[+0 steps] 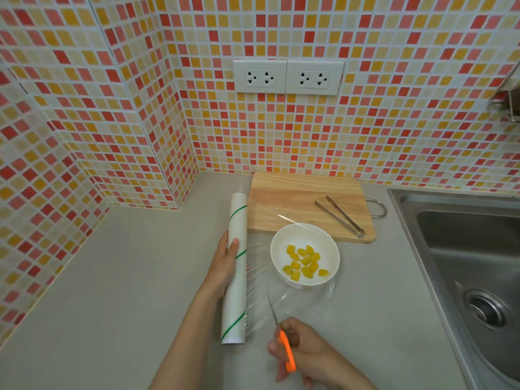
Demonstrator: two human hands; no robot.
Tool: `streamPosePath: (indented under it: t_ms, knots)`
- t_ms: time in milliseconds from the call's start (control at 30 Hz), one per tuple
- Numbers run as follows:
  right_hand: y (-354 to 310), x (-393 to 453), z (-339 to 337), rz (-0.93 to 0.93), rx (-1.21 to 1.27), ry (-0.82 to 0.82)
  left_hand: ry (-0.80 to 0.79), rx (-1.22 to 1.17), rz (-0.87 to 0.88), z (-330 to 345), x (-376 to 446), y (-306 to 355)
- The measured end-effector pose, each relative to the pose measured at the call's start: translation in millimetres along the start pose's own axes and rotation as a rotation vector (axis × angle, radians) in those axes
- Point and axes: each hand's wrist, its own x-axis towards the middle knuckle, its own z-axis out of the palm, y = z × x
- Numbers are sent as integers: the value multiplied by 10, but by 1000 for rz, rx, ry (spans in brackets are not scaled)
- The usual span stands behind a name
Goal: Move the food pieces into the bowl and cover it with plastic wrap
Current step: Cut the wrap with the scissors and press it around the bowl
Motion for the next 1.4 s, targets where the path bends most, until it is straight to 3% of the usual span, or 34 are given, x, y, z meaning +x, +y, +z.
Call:
streamPosePath:
  t_ms: [333,833,1400]
  knots:
    - [-89,219,68,6,106,203,-22,-68,-14,-6,-33,-24]
    - [-240,393,47,14,75,207,-9,-83,-21,17,-81,7]
    - [-390,530,157,-57,85,352,15,-59,-63,24,-144,-17]
